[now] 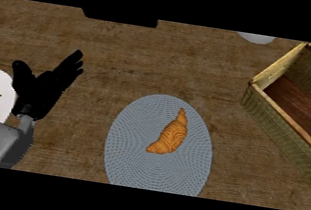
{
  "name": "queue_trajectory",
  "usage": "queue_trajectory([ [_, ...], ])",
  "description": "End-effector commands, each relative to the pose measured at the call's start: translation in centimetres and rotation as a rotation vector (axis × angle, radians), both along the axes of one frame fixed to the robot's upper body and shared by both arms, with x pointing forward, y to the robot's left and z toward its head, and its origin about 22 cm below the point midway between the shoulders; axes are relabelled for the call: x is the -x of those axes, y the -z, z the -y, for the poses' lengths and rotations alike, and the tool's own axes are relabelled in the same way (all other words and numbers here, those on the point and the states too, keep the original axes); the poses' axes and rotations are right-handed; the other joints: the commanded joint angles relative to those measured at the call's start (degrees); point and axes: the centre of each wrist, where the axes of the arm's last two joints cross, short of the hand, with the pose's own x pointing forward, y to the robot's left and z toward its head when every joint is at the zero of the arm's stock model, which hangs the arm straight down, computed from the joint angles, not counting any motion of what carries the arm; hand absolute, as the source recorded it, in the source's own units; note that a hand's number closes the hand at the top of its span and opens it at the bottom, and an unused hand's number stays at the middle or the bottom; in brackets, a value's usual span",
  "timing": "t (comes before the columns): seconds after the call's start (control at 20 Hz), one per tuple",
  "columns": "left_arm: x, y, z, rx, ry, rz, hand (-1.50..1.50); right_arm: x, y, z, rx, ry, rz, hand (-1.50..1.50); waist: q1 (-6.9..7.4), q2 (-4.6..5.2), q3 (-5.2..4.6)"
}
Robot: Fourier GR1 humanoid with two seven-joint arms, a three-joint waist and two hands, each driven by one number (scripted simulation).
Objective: Pick the croissant from the placemat and place it in the basket
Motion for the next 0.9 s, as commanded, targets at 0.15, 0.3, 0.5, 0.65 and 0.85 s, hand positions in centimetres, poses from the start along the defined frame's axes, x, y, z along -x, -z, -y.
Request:
queue_trajectory([
  [0.15,0.5,-0.5,-4.0,-0.068,-0.16,0.061,0.0,1.4,3.6,-0.1,-0.365,-0.022,0.215,1.5,0.2,-0.07,1.41],
  [0.3,-0.1,-1.5,-4.7,-0.089,-0.16,0.045,0.0,1.4,1.5,-1.8,0.12,-0.271,0.338,1.5,2.18,0.2,0.99],
  [0.5,0.1,-0.1,-4.3,-0.069,-0.175,0.025,0.0,3.7,6.9,-13.1,0.102,-0.242,0.431,-1.5,1.54,-0.06,0.98],
  [0.65,-0.1,-0.9,-4.4,-0.057,-0.192,0.022,0.0,5.4,6.2,-20.9,-0.031,-0.147,0.453,-1.5,1.08,-0.4,1.01],
  [0.85,-0.7,-0.9,-5.4,-0.075,-0.197,0.025,0.0,6.1,2.8,-24.0,-0.019,-0.09,0.297,-1.5,-0.31,-0.59,0.94],
])
